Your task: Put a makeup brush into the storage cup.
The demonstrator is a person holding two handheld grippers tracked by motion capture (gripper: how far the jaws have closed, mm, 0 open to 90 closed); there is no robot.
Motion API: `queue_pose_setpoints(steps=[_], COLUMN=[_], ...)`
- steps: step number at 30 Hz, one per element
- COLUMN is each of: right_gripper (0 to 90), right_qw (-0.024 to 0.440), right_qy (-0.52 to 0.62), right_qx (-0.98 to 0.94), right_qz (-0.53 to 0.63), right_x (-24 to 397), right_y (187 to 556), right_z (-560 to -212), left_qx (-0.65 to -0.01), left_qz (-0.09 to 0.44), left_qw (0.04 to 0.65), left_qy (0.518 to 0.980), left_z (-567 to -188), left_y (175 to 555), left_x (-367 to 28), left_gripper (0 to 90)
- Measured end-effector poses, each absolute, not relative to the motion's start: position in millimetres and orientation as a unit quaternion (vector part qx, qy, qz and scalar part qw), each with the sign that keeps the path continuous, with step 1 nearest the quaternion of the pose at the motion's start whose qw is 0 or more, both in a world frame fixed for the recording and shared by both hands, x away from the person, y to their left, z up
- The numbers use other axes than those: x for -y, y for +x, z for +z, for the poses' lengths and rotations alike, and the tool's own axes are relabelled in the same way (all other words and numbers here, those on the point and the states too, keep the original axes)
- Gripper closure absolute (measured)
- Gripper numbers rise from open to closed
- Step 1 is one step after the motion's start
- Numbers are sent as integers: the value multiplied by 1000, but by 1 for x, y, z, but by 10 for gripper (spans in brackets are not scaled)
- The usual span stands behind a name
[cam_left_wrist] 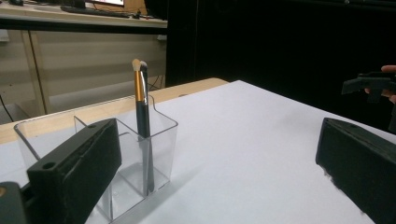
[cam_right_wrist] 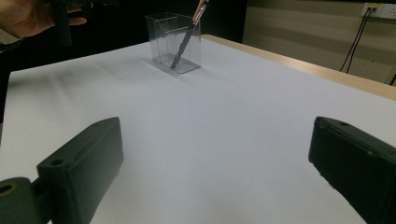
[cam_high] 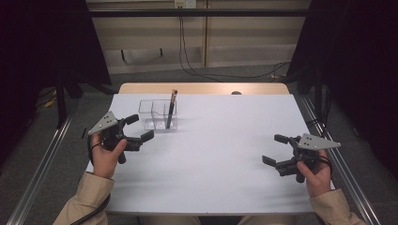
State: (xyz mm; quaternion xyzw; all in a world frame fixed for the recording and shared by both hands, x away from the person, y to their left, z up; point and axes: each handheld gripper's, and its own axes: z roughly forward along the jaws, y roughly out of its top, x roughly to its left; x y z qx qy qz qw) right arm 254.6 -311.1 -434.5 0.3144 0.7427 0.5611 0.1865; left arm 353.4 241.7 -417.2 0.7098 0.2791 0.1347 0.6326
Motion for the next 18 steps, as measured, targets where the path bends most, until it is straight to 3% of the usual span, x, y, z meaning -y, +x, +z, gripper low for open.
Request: queue_pose_setpoints(steps=[18], right_gripper=[28], right_qw=[188], right_qy=[314], right_qx=[-741], right_qz=[563], right_x=[311], right_y=[254], right_z=[-434], left_qx=[-281], left_qz=[138], left_qw=[629], left_qy=[711], left_z=[-420], left_y=[343], left_x=[-250], left_gripper=[0])
